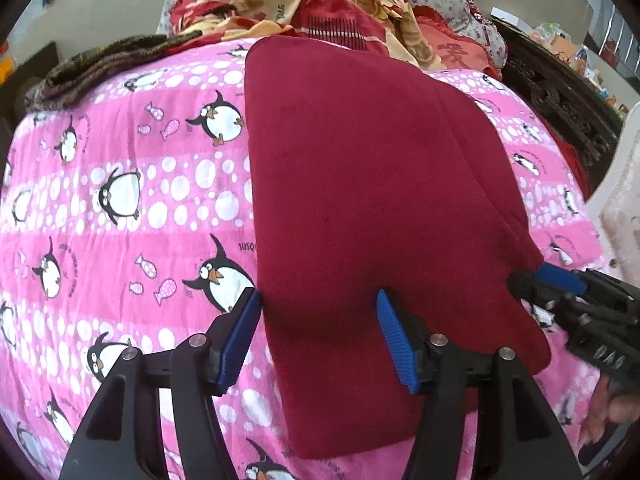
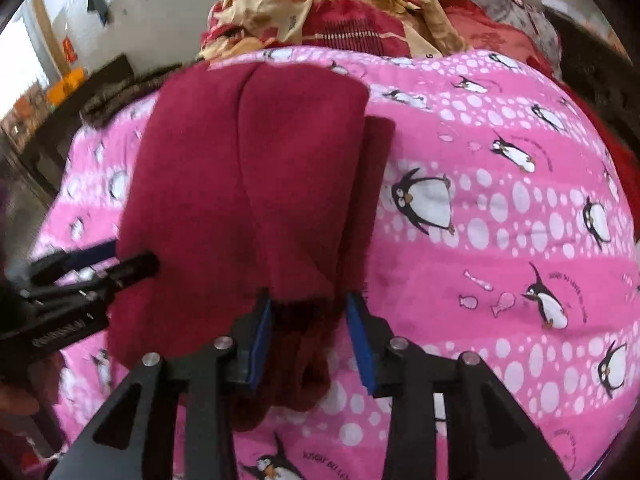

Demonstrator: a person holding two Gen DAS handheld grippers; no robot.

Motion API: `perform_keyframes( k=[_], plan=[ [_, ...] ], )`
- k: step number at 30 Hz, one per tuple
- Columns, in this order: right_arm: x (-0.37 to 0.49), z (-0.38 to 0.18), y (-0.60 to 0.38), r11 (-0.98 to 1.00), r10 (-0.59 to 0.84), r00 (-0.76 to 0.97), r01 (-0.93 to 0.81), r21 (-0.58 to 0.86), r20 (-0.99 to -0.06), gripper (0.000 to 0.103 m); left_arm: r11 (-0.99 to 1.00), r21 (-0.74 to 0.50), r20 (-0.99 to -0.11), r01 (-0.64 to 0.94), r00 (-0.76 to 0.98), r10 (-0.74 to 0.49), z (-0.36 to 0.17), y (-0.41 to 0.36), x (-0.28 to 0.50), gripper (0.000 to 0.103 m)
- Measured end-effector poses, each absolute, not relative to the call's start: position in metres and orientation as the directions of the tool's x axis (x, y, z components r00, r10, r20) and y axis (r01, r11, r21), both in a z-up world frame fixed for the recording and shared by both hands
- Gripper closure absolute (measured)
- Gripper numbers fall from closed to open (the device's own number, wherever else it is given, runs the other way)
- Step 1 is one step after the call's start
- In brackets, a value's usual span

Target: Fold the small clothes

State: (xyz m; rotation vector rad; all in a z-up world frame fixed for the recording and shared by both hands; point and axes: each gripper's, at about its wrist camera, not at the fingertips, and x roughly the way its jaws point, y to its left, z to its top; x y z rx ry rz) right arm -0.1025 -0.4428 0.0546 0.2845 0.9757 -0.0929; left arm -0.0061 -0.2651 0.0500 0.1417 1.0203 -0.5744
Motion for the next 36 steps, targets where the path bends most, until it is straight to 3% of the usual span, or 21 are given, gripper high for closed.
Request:
perform_keyframes(
  k=[3, 7, 18, 20, 21, 22, 25, 28, 36],
  plan=[
    [-0.115, 0.071, -0.454, 0.944, 0.107, 0.616, 0.185, 0.275, -0.781, 0.057, 0.822, -0.227, -0.799, 0.523, 0.382, -0.464, 0.06, -0.248, -0.002, 0.063],
    [-0.124, 0.086, -0.466, 0.936, 0.125, 0.703, 0.151, 0.319, -0.7, 0.01, 0.78, -0.336, -0.757, 0.528, 0.341, -0.557, 0.066, -0.235, 0.014, 0.063],
    [-0.049, 0.02, -0.494, 0.835, 0.308, 0.68, 0.142, 0.532, -0.665, 0.009, 0.723, -0.495, -0.745, 0.481, 0.193, -0.638, 0.03, -0.248, 0.052, 0.056],
    [-0.046, 0.017, -0.494, 0.825, 0.297, 0.697, 0.156, 0.543, -0.652, 0.01, 0.715, -0.514, -0.742, 0.474, 0.173, -0.648, 0.025, -0.251, 0.054, 0.055],
    [-0.046, 0.018, -0.491, 0.828, 0.296, 0.703, 0.15, 0.541, -0.647, 0.018, 0.71, -0.524, -0.738, 0.47, 0.166, -0.654, 0.024, -0.252, 0.054, 0.055],
    [-0.045, 0.021, -0.489, 0.828, 0.305, 0.707, 0.134, 0.544, -0.638, 0.038, 0.709, -0.531, -0.736, 0.464, 0.164, -0.657, 0.024, -0.253, 0.055, 0.055],
    [-0.047, 0.03, -0.482, 0.835, 0.317, 0.699, 0.115, 0.539, -0.641, 0.055, 0.697, -0.553, -0.719, 0.457, 0.162, -0.676, 0.029, -0.249, 0.053, 0.068],
    [-0.052, 0.046, -0.478, 0.813, 0.347, 0.697, 0.11, 0.572, -0.628, 0.064, 0.675, -0.568, -0.7, 0.471, 0.155, -0.697, 0.046, -0.237, 0.044, 0.078],
    [-0.088, 0.088, -0.434, 0.743, 0.488, 0.633, 0.061, 0.666, -0.602, 0.066, 0.702, -0.546, -0.752, 0.457, 0.102, -0.652, 0.095, -0.17, -0.001, 0.078]
  ],
)
